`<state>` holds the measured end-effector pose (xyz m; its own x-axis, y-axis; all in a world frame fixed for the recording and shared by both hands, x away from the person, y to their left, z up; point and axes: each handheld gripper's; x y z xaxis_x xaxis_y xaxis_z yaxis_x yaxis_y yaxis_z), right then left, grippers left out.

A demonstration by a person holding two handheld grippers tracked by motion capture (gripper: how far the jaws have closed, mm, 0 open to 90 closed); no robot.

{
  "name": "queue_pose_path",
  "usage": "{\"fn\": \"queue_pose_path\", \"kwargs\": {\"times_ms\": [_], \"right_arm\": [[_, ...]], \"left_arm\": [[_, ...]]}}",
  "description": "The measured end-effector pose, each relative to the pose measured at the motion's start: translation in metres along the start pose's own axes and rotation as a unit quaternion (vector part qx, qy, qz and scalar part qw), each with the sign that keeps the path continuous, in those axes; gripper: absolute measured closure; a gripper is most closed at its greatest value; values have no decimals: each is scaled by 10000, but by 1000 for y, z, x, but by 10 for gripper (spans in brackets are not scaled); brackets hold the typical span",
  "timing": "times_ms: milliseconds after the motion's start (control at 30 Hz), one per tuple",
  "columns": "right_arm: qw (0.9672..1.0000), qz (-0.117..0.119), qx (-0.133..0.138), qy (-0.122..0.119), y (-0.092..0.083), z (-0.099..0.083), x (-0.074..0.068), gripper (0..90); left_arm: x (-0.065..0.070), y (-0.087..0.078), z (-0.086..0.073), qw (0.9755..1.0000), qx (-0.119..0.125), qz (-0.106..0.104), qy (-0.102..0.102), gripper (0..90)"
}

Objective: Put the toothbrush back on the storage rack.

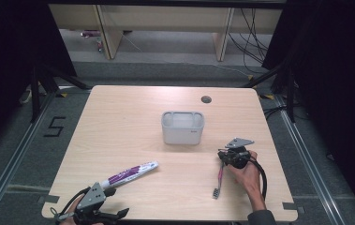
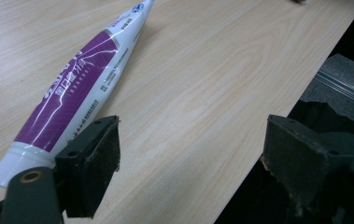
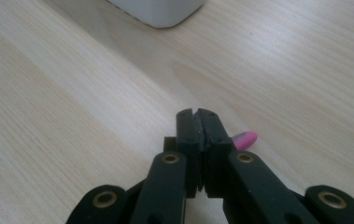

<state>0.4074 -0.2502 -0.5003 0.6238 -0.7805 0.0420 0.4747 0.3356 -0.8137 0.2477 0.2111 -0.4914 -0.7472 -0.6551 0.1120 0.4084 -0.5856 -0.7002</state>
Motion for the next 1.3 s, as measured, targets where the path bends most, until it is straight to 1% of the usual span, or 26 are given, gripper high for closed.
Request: {"fn": "queue_pose_path", "kwargs": {"times_ms": [33,67,100,167,200,267,300,467,500,567,600,700,733,767,800,867,900,933,967,1000,1033,1067,1133,1233,1267,1300], "right_arm": [[9999,-6,-37,154,-1,-1,-2,880],[10000,-51,5,8,0,-2,1,880],[9999,-22,-61,110,-2,-3,1,879],[9997,-4,-105,217,-5,-6,1,879],[9999,-43,-88,137,-6,-8,4,879],[9998,-68,-70,197,-10,-12,7,880],[9997,-73,-65,232,-11,-14,8,879],[9989,-56,-133,448,-18,-22,13,879],[9990,-73,-136,428,-20,-23,14,879],[9992,-116,-123,363,-21,-27,17,877],[9989,-99,-156,428,-23,-28,17,878],[9987,-123,-194,464,-27,-35,19,875],[9985,-125,-198,499,-29,-37,19,875],[9979,-101,-189,605,-32,-39,19,875],[9981,-117,-186,570,-33,-41,19,875],[9981,-128,-176,579,-37,-46,19,875],[9978,-112,-199,615,-39,-48,19,874],[9977,-66,-248,626,-40,-50,19,874],[9977,-93,-274,618,-41,-53,20,875],[9976,-114,-235,637,-42,-56,20,874],[9960,-59,-290,840,-45,-58,18,872],[9960,-73,-328,828,-47,-60,18,871],[9971,-54,-258,713,-50,-64,19,871],[9966,-51,-299,771,-56,-68,16,871],[9976,-74,-263,640,-55,-71,18,871],[9968,-40,-288,745,-56,-72,15,870]], "left_arm": [[0,0,0,10000,0,-4,0,184],[0,0,0,10000,3,-46,-12,184],[-2,-2,0,9999,-99,13,91,184],[-2,-2,0,9999,-81,32,63,184],[-1,-1,0,10000,16,-21,-23,184],[-1,-1,0,10000,2,-25,-23,184],[-3,-2,0,9999,-95,31,99,184],[-2,-1,0,9999,-100,16,86,184],[0,0,0,10000,26,2,-24,184],[-1,-1,0,10000,-56,5,46,184],[-2,-1,0,9999,-103,23,82,184],[0,0,0,10000,12,-31,-22,184],[-2,-2,0,9999,-113,32,86,184],[-1,-1,0,10000,-72,14,59,184],[0,0,0,10000,43,-28,-17,184],[-2,-2,0,9999,-112,35,82,184],[-2,-1,0,9999,-106,26,73,184],[1,1,0,10000,62,-13,-34,184],[0,-1,0,10000,-47,43,50,184],[-1,0,0,9999,-45,53,83,184],[-1,-1,0,9999,-102,22,65,184],[1,0,0,10000,7,-36,-28,184],[1,0,0,10000,29,-27,-29,184],[1,0,0,10000,-6,-30,-32,184],[1,0,0,10000,30,-28,-24,184],[1,0,0,10000,35,-11,-2,184]]}}
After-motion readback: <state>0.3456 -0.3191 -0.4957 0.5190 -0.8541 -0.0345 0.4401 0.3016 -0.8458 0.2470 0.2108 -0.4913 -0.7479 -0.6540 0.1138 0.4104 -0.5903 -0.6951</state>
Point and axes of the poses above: each handheld gripper's, and its own axes: y roughly forward along the jaws, z roughly out of its top, x roughly to its right, and after that the axes turned 8 degrees about -x, right-handed
